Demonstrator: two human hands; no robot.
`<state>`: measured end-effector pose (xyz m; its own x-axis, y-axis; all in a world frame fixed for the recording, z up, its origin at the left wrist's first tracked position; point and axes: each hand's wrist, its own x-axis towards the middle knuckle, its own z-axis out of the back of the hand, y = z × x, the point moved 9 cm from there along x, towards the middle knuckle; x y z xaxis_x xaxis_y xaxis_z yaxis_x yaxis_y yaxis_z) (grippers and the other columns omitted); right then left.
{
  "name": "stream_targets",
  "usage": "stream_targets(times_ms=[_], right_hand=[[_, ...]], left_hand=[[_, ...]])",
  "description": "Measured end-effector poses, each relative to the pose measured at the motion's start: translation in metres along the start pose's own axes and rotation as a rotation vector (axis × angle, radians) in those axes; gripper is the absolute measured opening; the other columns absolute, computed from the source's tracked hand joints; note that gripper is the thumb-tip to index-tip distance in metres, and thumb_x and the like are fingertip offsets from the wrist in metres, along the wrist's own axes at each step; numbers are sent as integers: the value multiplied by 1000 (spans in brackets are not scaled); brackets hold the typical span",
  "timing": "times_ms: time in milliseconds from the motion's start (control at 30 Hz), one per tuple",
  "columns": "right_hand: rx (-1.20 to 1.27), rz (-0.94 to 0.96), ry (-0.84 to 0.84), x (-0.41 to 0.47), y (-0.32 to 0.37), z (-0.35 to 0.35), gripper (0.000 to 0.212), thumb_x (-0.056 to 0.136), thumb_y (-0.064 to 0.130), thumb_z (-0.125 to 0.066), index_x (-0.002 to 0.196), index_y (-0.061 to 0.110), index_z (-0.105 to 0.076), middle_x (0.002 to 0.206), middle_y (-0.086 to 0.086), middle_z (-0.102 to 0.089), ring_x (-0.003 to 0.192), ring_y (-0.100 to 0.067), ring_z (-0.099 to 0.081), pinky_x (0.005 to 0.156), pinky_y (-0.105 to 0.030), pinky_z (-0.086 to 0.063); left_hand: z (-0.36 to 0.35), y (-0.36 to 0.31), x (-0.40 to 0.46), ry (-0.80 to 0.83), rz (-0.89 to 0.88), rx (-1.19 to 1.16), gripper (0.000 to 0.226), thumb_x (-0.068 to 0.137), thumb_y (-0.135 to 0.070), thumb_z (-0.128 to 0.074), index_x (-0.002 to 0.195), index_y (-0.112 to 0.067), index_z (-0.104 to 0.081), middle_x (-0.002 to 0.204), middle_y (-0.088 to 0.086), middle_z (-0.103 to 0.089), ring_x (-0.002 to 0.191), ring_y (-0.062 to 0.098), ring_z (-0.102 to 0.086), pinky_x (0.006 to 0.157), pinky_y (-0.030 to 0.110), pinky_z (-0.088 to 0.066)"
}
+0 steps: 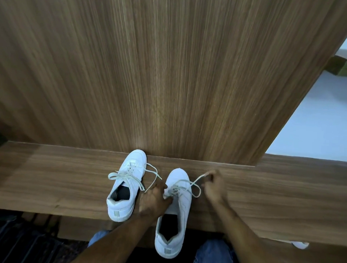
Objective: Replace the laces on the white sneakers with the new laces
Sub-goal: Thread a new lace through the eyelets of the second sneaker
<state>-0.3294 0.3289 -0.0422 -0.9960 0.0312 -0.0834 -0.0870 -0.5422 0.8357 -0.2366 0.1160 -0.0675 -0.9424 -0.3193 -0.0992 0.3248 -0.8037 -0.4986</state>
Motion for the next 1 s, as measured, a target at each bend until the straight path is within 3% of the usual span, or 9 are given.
stream_targets(times_ms=[100,167,300,467,600,700,833,933,1000], right_hand=[[199,22,-322,12,10,60,25,86,4,-43,80,27,-49,88,-8,-63,85,-33,-62,82,-49,-50],[146,43,-386,10,16,75,16,90,6,-46,88,21,-51,89,-9,-60,88,-34,-60,81,-44,-48],[-372,192,-17,-5,11,11,31,83,7,-57,112,17,-55,116,-6,-54,100,-32,-59,78,-38,-47],[-616,413,345,-52,2,-68,27,90,27,-51,115,24,-62,120,3,-53,111,-20,-56,88,-33,-47],[-518,344,251,-48,3,-66,21,92,21,-49,100,20,-69,110,1,-64,105,-19,-59,82,-31,-48],[-60,188,126,-27,15,-35,17,91,9,-55,83,19,-67,87,4,-67,83,-15,-62,70,-26,-46],[390,216,-219,-2,45,36,20,94,9,-57,77,20,-61,76,6,-62,74,-4,-56,72,-19,-43],[270,218,-302,8,41,54,9,93,12,-57,94,18,-65,95,-4,-65,92,-23,-62,83,-35,-49],[-52,165,-197,6,26,38,30,90,13,-58,120,16,-59,118,-10,-57,108,-31,-57,90,-44,-48]], left_hand=[[-4,12,-2,47,114,-98,30,77,-48,-63,96,-25,-65,104,2,-70,105,28,-62,82,32,-48],[-5,12,-2,54,127,-124,27,77,-45,-63,89,-22,-68,99,5,-71,100,29,-63,77,30,-48],[-2,10,-2,47,126,-92,23,80,-42,-61,85,-23,-72,93,6,-71,95,28,-65,73,28,-47],[0,7,-3,62,146,2,28,84,-47,-61,97,-26,-73,103,7,-70,102,28,-64,81,30,-48],[2,5,-3,59,141,-6,25,85,-43,-62,97,-24,-73,104,7,-71,103,27,-63,80,27,-47],[2,4,-4,73,141,-10,24,84,-43,-62,97,-26,-74,102,5,-71,101,26,-64,80,27,-48],[1,4,-4,77,148,-11,25,82,-44,-63,93,-24,-73,98,5,-72,97,26,-65,78,29,-49],[1,6,-4,75,157,-13,27,81,-44,-63,93,-22,-72,100,6,-71,99,27,-65,79,30,-50],[-1,7,-3,73,156,-10,27,81,-44,-63,93,-21,-72,100,6,-71,99,27,-65,79,30,-49]])
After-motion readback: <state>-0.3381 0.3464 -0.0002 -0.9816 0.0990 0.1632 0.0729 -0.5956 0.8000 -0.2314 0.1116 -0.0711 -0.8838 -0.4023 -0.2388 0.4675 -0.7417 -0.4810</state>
